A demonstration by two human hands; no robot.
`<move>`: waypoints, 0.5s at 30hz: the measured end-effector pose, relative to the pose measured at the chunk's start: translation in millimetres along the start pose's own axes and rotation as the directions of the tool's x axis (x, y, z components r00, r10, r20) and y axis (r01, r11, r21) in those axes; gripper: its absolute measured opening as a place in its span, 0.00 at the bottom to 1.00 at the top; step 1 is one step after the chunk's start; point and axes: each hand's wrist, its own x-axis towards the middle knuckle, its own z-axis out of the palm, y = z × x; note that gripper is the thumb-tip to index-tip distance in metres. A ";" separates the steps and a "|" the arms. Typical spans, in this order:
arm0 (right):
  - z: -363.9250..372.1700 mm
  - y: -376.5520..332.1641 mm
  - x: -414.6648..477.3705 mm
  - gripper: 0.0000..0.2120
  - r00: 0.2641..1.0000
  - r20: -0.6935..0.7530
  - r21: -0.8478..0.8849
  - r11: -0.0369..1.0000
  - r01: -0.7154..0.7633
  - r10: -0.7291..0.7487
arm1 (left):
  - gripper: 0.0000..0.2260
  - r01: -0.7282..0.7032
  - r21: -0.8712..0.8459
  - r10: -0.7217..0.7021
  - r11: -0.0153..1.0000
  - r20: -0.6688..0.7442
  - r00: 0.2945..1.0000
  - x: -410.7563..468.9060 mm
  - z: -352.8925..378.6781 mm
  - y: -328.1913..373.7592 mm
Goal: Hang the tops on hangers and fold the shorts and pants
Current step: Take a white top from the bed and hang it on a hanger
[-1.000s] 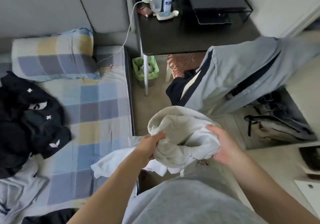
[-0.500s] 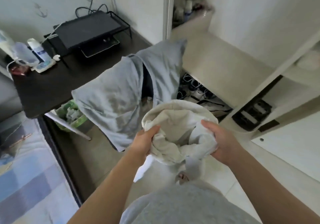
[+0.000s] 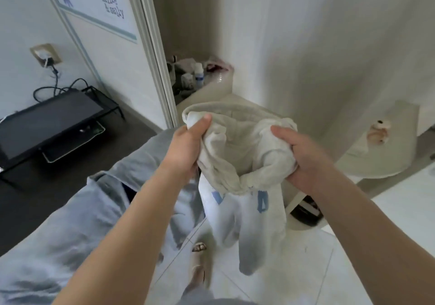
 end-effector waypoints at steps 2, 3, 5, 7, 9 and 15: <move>17.1 -28.2 20.8 0.13 0.999 -0.009 -0.010 0.999 0.049 -0.049 | 0.19 -0.045 0.002 0.044 0.999 0.039 0.998 37.5 9.1 31.7; 26.8 -42.8 30.8 0.11 0.996 -0.012 -0.003 0.996 0.084 -0.084 | 0.19 -0.064 -0.004 0.064 0.998 0.062 0.996 55.8 13.6 48.2; 47.5 -72.8 50.8 0.09 0.987 -0.030 0.035 0.986 0.161 -0.160 | 0.19 -0.106 -0.009 0.106 0.994 0.108 0.989 90.8 22.0 82.7; 69.5 -103.3 68.7 0.11 0.973 -0.080 0.074 0.972 0.224 -0.219 | 0.21 -0.147 -0.003 0.146 0.989 0.149 0.978 123.0 29.2 118.7; 92.2 -133.7 85.3 0.15 0.949 -0.139 0.095 0.950 0.297 -0.282 | 0.19 -0.180 0.008 0.175 0.984 0.193 0.965 153.0 35.5 155.9; 142.5 -234.8 131.1 0.16 0.834 -0.266 0.079 0.851 0.519 -0.484 | 0.22 -0.317 0.010 0.299 0.948 0.304 0.904 230.8 64.9 272.5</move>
